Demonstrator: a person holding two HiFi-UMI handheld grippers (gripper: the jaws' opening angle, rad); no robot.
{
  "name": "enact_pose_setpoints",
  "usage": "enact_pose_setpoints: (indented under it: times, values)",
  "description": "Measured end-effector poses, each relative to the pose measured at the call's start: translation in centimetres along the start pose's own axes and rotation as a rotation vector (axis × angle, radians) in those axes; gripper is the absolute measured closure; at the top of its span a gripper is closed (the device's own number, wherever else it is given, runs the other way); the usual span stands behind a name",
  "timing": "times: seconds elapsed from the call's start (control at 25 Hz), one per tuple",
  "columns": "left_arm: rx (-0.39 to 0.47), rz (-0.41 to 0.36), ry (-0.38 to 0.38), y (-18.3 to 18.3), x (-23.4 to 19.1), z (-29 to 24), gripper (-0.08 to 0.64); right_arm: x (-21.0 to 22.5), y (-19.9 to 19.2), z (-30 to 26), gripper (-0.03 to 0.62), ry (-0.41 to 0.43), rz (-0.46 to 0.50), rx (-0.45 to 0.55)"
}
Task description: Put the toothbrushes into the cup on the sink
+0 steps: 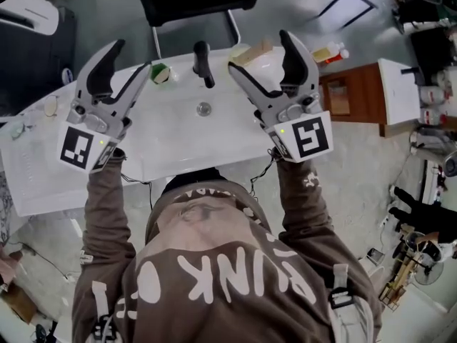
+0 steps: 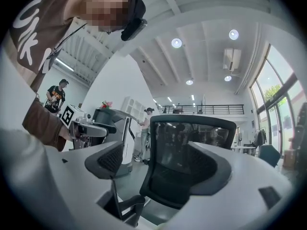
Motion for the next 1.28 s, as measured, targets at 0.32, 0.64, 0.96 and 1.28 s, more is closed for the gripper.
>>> enact_pose_setpoints:
  times: [0.32,0.64,0.96,1.28]
  values:
    - [0.015,-0.033,0.015,2.5,0.0,0.8,0.325,-0.8,1.5,-0.2,0.211,-0.003,0.018,0.041]
    - [0.027,-0.051,0.02,3.8,0.1,1.3,0.325,-1.1,1.4,0.1,0.213,-0.002,-0.016,0.038]
    - [0.028,-0.046,0.022,3.7,0.0,1.3,0.325,-1.1,1.4,0.1,0.213,-0.002,-0.029,0.043]
    - [0.028,-0.045,0.026,3.9,0.0,1.3,0.325,-1.1,1.6,0.2,0.213,0.003,-0.034,0.044]
Point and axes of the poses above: the fingertips, and each gripper's own axes: z backward along the fingers, x to its right, y out of its top, the point moved 8 cm from there along z, backward along the fingers, and after that the axes turned 1 degree about y, right-handed, at the moved point
